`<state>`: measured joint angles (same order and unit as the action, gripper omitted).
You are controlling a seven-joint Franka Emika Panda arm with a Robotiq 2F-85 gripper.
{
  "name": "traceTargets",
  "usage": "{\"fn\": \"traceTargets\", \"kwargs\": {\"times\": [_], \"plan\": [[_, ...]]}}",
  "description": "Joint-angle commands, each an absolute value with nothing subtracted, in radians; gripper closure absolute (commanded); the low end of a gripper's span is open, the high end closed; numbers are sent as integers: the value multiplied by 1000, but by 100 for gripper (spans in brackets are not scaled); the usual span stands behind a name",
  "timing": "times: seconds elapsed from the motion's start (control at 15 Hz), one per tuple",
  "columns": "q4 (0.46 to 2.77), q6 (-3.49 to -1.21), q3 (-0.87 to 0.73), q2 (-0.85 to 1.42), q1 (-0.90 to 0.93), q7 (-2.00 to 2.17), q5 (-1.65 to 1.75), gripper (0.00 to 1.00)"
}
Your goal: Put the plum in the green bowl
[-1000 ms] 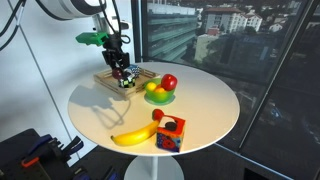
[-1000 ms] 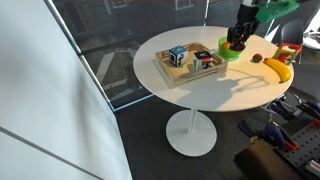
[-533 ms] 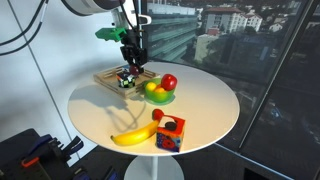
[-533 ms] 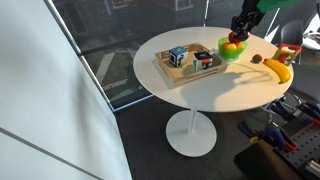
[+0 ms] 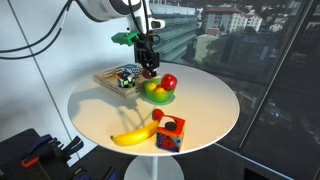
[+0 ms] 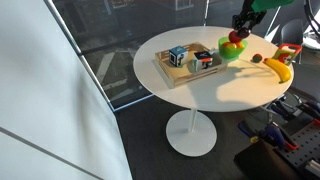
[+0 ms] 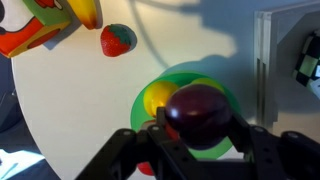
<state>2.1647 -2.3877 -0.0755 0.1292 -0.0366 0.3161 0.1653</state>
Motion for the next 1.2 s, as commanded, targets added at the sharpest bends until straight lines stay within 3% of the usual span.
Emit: {"fn": "traceTargets", "kwargs": {"times": [0.0, 1.13], "plan": [[2115, -2386, -103, 176, -37, 385, 202, 65], [2068, -2400, -147, 273, -14, 465, 216, 65]]}}
